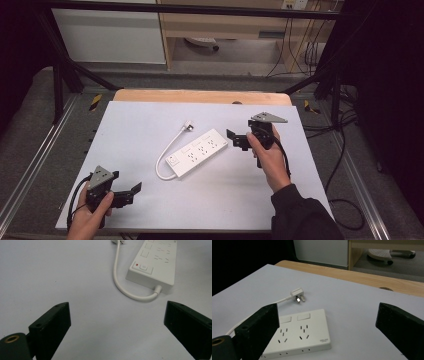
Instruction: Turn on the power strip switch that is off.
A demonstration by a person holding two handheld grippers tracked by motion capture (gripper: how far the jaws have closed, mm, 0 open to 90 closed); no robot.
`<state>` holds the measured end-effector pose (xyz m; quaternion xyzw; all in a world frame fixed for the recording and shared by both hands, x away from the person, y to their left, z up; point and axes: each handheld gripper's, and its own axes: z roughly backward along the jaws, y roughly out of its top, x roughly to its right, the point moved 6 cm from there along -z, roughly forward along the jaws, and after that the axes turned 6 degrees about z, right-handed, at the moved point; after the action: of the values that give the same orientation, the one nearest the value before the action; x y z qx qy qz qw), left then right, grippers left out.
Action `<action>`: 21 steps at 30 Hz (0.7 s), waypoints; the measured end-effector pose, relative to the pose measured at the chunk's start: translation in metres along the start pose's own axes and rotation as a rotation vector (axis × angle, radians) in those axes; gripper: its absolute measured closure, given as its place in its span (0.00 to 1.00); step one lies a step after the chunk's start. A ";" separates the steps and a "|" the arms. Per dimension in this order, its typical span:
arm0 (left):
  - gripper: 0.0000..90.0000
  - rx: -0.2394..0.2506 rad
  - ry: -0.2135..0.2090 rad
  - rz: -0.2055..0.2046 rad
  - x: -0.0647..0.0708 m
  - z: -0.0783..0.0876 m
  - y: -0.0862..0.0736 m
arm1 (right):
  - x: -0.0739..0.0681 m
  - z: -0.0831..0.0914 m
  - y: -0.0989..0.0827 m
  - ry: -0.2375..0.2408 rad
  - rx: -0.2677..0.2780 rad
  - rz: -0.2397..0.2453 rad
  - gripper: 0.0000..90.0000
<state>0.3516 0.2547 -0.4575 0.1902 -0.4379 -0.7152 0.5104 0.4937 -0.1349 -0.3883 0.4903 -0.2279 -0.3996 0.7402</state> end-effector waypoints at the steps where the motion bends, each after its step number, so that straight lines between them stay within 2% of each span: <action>1: 0.08 0.000 0.000 0.000 0.000 0.000 0.000 | 0.003 0.002 -0.001 -0.002 0.002 -0.002 0.06; 12: 0.08 -0.004 0.003 -0.001 0.000 0.000 -0.001 | 0.029 0.027 -0.010 -0.032 0.019 -0.040 0.07; 21: 0.08 -0.005 0.004 0.002 -0.001 0.000 -0.001 | 0.042 0.050 -0.018 -0.042 0.038 -0.054 0.06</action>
<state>0.3517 0.2553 -0.4587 0.1900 -0.4351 -0.7155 0.5126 0.4747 -0.2002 -0.3859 0.5015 -0.2378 -0.4252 0.7149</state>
